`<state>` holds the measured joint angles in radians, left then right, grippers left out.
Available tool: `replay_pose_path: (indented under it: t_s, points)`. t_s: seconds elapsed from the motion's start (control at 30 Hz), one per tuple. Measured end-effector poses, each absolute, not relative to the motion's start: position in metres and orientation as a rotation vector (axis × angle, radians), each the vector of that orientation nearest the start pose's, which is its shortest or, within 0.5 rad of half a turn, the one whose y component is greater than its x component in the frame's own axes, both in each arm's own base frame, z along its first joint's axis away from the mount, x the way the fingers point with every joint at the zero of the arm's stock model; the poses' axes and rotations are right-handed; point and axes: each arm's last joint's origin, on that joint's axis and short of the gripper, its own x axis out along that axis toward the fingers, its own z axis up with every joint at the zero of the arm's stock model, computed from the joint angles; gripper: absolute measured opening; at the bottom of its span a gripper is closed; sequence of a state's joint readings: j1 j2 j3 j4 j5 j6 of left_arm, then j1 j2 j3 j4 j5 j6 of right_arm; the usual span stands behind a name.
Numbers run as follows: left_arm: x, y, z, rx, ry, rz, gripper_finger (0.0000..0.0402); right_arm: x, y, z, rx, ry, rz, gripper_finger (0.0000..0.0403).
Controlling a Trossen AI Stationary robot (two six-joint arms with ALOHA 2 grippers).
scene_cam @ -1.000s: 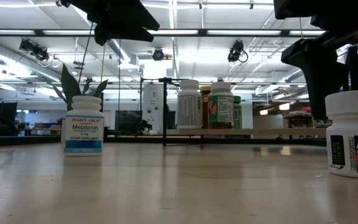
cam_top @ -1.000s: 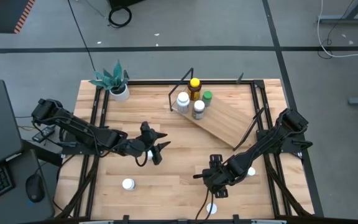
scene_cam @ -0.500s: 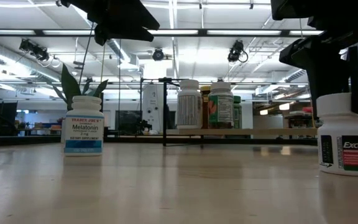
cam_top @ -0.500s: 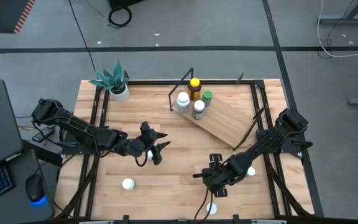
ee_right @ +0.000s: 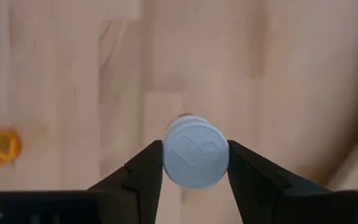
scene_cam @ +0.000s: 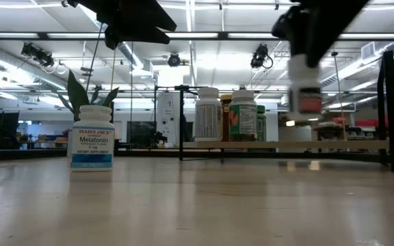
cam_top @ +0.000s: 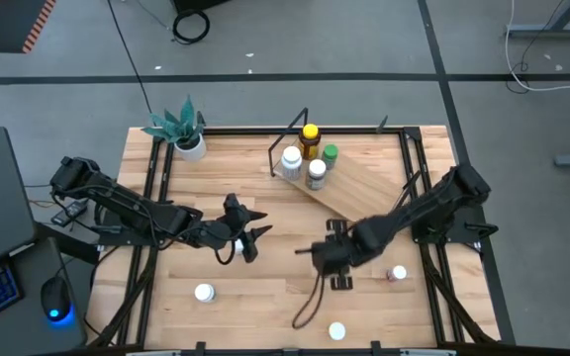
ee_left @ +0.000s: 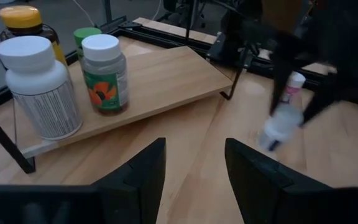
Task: Pick and place medicine bottles onto shelf by color
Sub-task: Put the white and black pill bottle on the shelf
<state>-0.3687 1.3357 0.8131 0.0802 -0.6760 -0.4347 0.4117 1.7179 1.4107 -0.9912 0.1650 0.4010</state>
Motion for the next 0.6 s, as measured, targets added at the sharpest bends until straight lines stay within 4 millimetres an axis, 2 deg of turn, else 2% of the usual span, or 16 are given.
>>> replay_pose_path:
  t_s: [0.17, 0.3, 0.47, 0.6]
  points:
    - [0.269, -0.088, 0.251, -0.206, 0.323, 0.347, 0.0172, 0.303, 0.088, 0.28, 0.032, 1.204, -0.159, 0.0163]
    - [0.268, -0.091, 0.251, -0.202, 0.322, 0.339, 0.0172, 0.284, 0.052, 0.292, 0.093, 1.164, -0.245, 0.0166]
    - [0.267, -0.094, 0.251, -0.186, 0.314, 0.351, 0.0172, 0.254, 0.008, 0.29, 0.159, 1.137, -0.352, 0.0166]
    - [0.267, -0.094, 0.251, -0.185, 0.313, 0.353, 0.0172, 0.24, -0.025, 0.285, 0.195, 1.118, -0.412, 0.0166]
